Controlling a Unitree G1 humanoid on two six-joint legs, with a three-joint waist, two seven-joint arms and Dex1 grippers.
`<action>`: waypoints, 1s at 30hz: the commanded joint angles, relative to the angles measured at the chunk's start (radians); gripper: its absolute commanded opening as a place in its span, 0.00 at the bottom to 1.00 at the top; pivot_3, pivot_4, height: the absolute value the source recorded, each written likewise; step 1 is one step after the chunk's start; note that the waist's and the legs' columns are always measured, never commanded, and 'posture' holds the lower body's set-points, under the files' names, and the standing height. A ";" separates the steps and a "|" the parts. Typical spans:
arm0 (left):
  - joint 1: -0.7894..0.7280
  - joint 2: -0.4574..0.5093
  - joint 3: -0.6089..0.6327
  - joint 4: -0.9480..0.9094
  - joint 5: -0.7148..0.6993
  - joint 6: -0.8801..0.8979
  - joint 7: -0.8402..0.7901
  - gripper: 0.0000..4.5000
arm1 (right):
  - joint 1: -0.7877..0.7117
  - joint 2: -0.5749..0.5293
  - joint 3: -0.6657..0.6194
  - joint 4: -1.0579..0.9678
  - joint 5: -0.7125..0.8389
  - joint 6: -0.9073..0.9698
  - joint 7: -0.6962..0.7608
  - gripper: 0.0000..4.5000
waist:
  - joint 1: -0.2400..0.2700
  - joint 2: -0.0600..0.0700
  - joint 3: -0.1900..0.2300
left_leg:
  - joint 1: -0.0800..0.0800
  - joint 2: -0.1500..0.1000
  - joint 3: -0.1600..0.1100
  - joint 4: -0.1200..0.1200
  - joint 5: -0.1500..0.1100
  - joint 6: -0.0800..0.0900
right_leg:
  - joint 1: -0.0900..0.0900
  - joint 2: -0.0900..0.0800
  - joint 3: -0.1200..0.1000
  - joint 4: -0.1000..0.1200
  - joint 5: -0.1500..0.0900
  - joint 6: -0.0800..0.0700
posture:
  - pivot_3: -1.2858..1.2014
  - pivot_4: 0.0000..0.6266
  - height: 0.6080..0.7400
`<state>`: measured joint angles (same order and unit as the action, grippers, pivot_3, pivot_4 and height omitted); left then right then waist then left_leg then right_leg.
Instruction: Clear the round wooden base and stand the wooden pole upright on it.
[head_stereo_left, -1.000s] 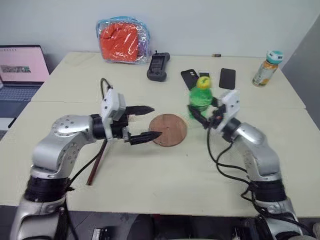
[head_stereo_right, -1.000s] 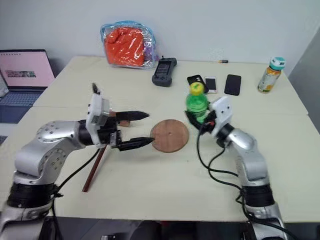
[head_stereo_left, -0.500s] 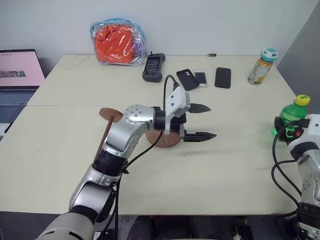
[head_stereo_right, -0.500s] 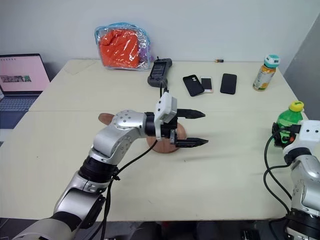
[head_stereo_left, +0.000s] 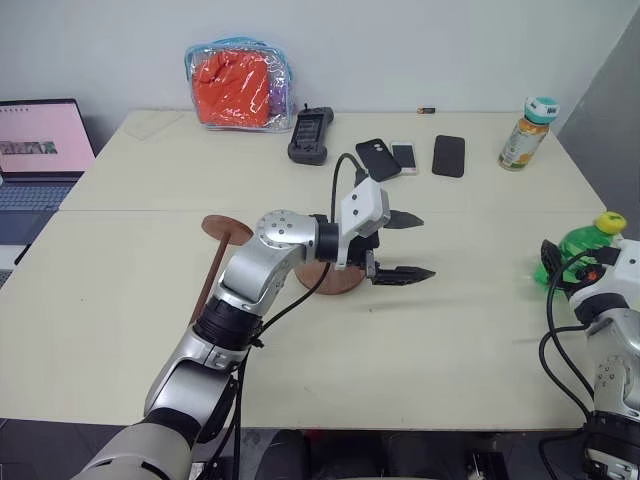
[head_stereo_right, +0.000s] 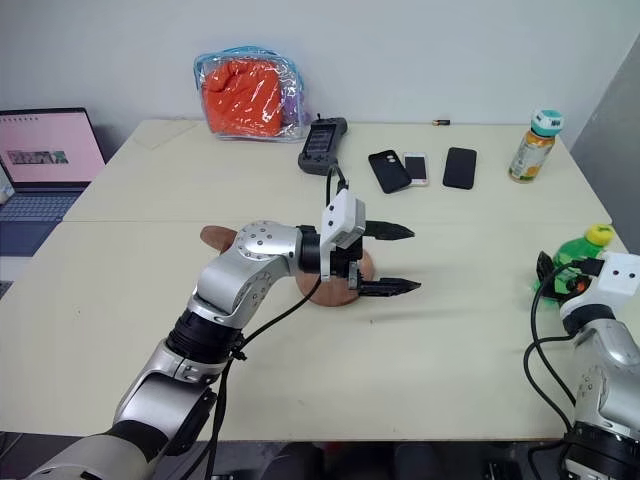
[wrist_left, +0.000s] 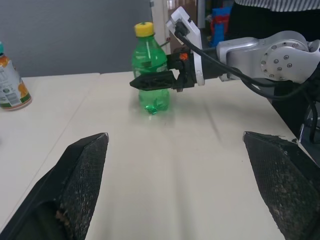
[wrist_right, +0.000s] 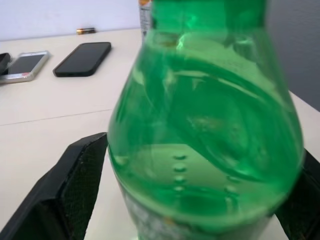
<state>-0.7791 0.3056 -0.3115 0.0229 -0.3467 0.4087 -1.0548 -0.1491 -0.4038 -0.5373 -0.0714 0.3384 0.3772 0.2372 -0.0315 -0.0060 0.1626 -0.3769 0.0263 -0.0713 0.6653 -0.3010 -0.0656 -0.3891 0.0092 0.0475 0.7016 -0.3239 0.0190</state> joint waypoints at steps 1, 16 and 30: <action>-0.004 0.002 0.028 -0.035 -0.010 0.003 0.003 1.00 | -0.005 -0.005 -0.027 -0.049 0.025 -0.032 -0.018 0.99 | 0.000 0.000 0.000 | 0.000 0.000 0.000 0.000 0.000 0.000 | 0.000 0.000 0.000 0.000 0.000 0.000 | 0.52 0.24 1.00; 0.011 0.057 0.069 -0.052 -0.018 0.020 0.002 1.00 | -0.065 -0.061 -0.027 -0.225 0.033 -0.070 -0.057 0.99 | 0.001 0.000 0.000 | 0.000 0.000 -0.001 0.000 0.000 0.000 | 0.000 0.000 0.000 0.000 0.000 0.000 | 0.52 0.24 1.00; 0.043 0.344 0.409 -0.142 -0.051 0.200 0.173 1.00 | -0.207 -0.271 0.128 -0.398 0.167 0.047 0.165 0.99 | -0.007 0.000 0.000 | -0.001 0.001 -0.003 0.000 0.000 0.000 | 0.000 0.000 0.000 -0.001 0.000 0.000 | 0.52 0.24 1.00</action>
<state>-0.7339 0.6016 0.0161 -0.0684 -0.3719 0.5445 -0.9034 -0.3399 -0.6475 -0.4347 -0.4031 0.4515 0.3941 0.3378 -0.0382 -0.0062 0.1629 -0.3777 0.0280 -0.0747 0.6647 -0.3011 -0.0654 -0.3892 0.0096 0.0468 0.7004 -0.3239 0.0190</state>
